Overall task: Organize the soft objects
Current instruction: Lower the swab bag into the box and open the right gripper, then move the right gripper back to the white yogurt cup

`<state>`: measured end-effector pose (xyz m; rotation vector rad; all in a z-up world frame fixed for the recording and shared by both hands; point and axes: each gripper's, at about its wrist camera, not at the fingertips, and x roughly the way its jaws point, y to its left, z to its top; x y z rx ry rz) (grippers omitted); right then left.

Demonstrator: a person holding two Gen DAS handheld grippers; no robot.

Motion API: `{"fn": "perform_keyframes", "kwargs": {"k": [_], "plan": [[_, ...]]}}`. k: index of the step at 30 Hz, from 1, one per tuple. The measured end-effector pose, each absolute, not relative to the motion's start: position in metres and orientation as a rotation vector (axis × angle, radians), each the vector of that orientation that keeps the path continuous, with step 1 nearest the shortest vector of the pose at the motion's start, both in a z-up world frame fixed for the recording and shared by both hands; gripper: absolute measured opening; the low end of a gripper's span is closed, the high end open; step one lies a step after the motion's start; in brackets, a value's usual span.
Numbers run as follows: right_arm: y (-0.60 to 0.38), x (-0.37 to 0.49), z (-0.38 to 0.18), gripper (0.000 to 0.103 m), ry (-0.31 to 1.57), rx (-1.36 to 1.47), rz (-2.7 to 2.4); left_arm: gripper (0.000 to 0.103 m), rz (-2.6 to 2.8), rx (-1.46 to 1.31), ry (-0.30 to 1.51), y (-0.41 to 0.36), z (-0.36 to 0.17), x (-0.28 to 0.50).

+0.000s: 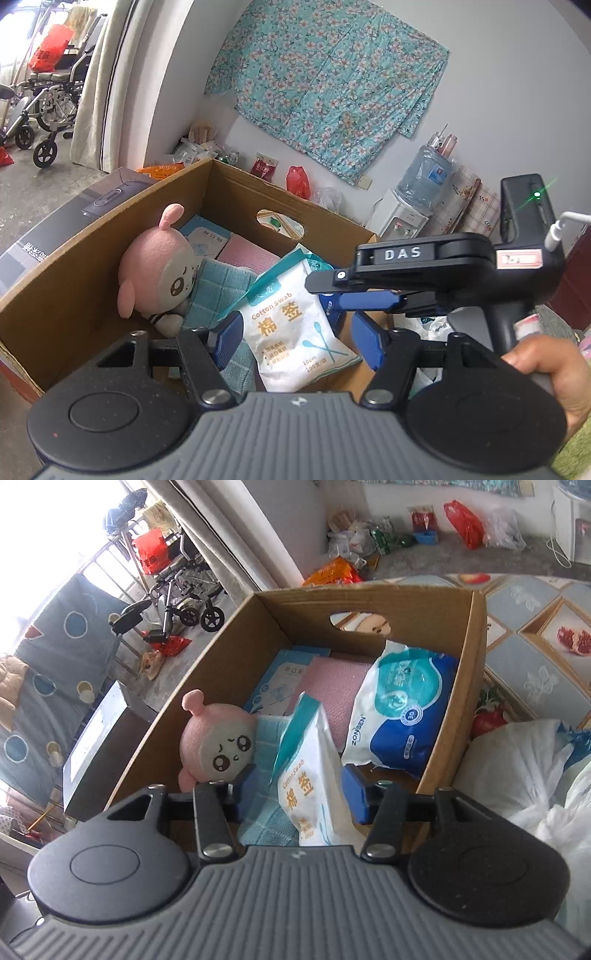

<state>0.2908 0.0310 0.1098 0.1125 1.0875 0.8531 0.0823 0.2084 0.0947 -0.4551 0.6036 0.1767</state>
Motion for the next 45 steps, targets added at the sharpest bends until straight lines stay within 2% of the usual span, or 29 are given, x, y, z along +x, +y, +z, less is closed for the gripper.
{"fn": "perform_keyframes", "kwargs": {"k": [8,13,24,30,34,37,43,45], "plan": [[0.032,0.29,0.139,0.049,1.023,0.083,0.904,0.076,0.216,-0.438,0.533,0.209,0.107,0.054],[0.059,0.292,0.147,0.048,1.099,0.101,0.997,0.079,0.245,-0.432,0.488,0.217,0.114,0.023],[0.107,0.318,0.095,0.049,1.31,-0.166,0.705,0.08,0.287,-0.485,0.484,0.239,0.107,0.007],[0.103,0.311,0.115,0.052,1.267,-0.147,0.759,0.082,0.276,-0.486,0.493,0.242,0.104,0.009],[0.109,0.301,0.127,0.062,1.303,-0.028,0.925,0.087,0.263,-0.489,0.482,0.242,0.104,0.006],[0.119,0.294,0.116,0.069,1.385,0.035,1.004,0.09,0.273,-0.477,0.48,0.24,0.105,-0.002],[0.136,0.298,0.072,0.069,1.532,0.069,0.959,0.091,0.299,-0.467,0.483,0.239,0.105,-0.016],[0.133,0.301,0.064,0.066,1.522,0.052,0.894,0.091,0.308,-0.47,0.486,0.24,0.105,-0.019]]}}
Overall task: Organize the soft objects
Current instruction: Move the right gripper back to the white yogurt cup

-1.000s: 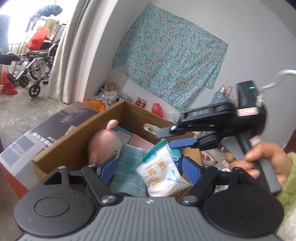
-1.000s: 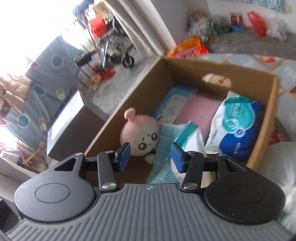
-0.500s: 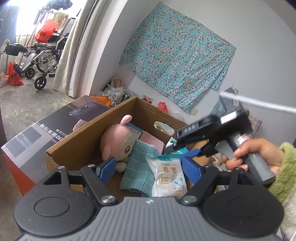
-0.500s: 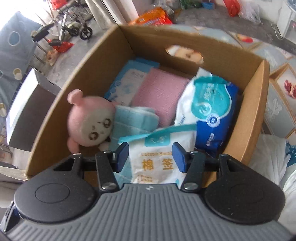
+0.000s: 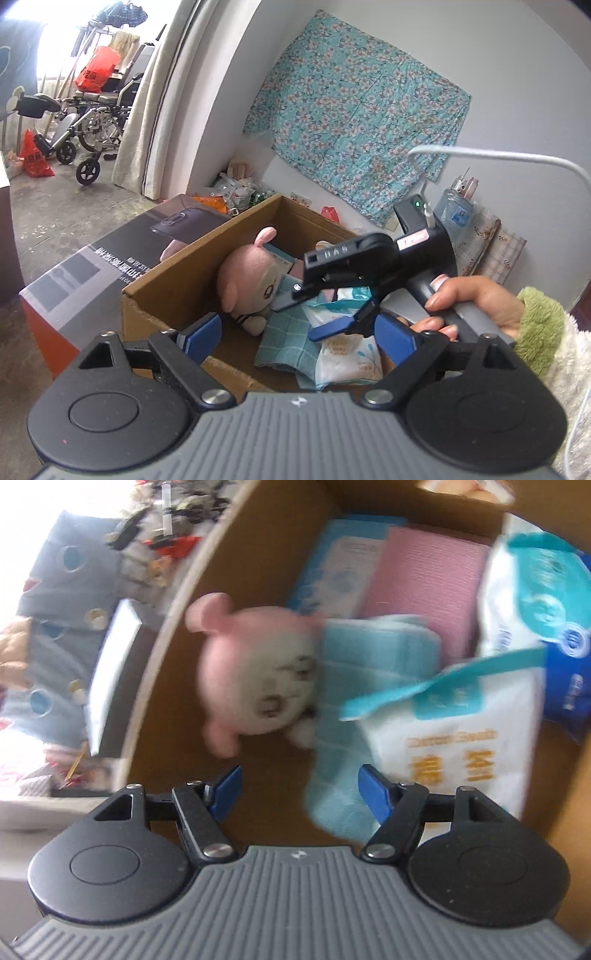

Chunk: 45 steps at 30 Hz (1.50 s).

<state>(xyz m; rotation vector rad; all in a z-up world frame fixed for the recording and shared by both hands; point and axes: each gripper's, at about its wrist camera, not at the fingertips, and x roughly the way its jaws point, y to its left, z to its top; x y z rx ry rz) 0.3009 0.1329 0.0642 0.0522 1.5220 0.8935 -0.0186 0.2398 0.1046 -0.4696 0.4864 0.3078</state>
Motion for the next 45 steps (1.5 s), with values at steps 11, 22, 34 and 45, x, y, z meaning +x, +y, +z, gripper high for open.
{"fn": "perform_keyframes", "kwargs": {"k": [11,22,34,45], "plan": [[0.115,0.306,0.08,0.069,1.375,0.002,0.804,0.092,0.301,-0.482,0.494,0.238,0.102,-0.017],[0.078,0.3,0.109,0.078,1.294,0.181,0.988,0.094,0.285,-0.452,0.472,0.218,0.112,-0.029],[-0.121,0.195,0.149,0.088,0.869,0.533,1.007,0.1,0.034,-0.286,0.463,0.13,0.118,-0.021],[-0.292,0.096,0.127,0.101,0.626,0.475,0.537,0.102,-0.313,-0.251,0.541,0.023,0.089,-0.003]]}}
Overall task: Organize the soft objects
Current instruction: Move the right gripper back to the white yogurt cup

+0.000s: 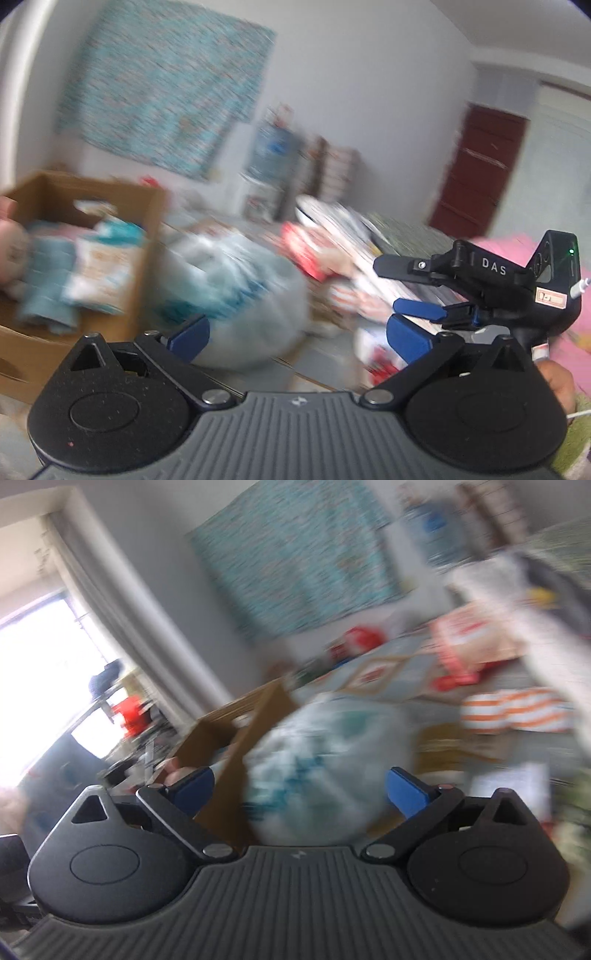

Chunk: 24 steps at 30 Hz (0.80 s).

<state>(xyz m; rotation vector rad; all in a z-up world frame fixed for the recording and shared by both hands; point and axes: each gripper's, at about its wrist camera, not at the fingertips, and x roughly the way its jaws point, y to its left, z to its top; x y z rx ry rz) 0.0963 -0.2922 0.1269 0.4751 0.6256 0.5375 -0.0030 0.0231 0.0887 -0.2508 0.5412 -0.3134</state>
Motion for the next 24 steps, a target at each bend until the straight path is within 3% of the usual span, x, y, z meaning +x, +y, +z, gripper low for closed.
{"fn": "perform_keyframes", "kwargs": {"k": [6,16,21,24], "plan": [[-0.364,0.068,0.102,0.101,0.585,0.512,0.384,0.103,-0.473,-0.277,0.624,-0.018,0.061,0.022],[-0.4,0.083,0.082,0.098,0.564,0.54,0.303,0.103,-0.506,-0.325,0.723,-0.052,0.033,0.079],[-0.394,0.107,0.078,0.08,0.596,0.471,0.255,0.103,-0.545,-0.2,0.728,-0.083,0.02,0.101],[-0.392,0.119,0.073,0.062,0.635,0.457,0.247,0.103,-0.562,-0.118,0.743,-0.104,0.008,0.114]]}}
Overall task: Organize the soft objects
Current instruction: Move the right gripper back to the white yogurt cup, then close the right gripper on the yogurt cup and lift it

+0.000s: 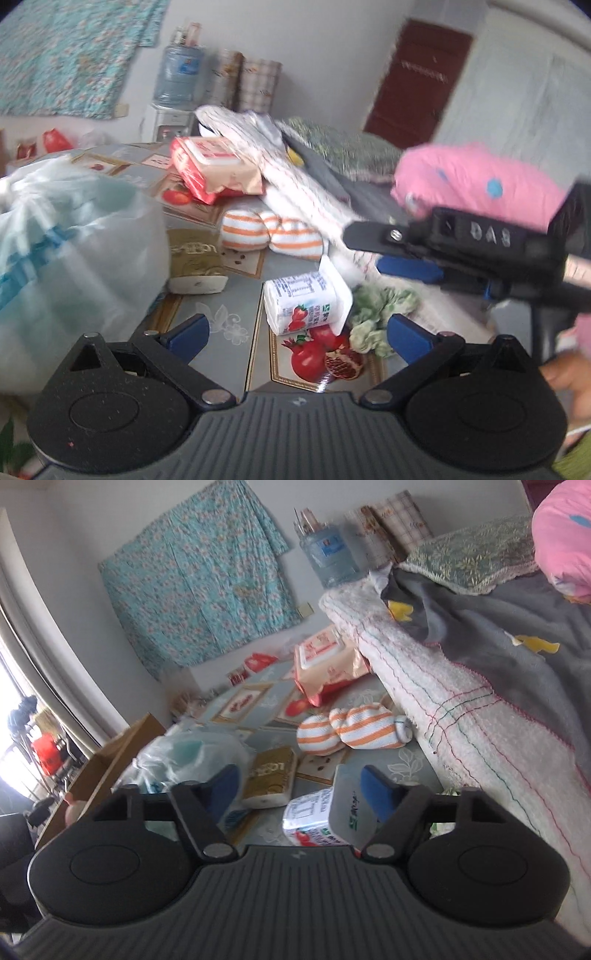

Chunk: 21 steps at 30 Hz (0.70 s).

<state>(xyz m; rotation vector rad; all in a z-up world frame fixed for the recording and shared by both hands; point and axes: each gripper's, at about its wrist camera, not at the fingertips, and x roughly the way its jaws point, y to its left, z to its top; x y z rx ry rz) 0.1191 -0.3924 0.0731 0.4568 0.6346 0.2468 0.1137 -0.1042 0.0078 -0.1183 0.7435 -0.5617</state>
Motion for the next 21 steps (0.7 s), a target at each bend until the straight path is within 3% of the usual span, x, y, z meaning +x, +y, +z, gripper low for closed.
{"fn": "perform_keyframes", "kwargs": {"k": [2,5,10,21], "plan": [[-0.393,0.128,0.068,0.051,0.663,0.455,0.235,0.103,-0.581,-0.092,0.76,-0.115,-0.001,0.123],[-0.394,0.139,0.062,0.046,0.697,0.456,0.213,0.102,-0.615,-0.111,0.793,-0.123,-0.01,0.138],[-0.394,0.151,0.054,0.045,0.739,0.463,0.203,0.097,-0.618,-0.125,0.825,-0.134,-0.018,0.159],[-0.394,0.162,0.041,0.047,0.812,0.567,0.282,0.072,-0.618,-0.168,0.862,-0.139,-0.023,0.173]]}}
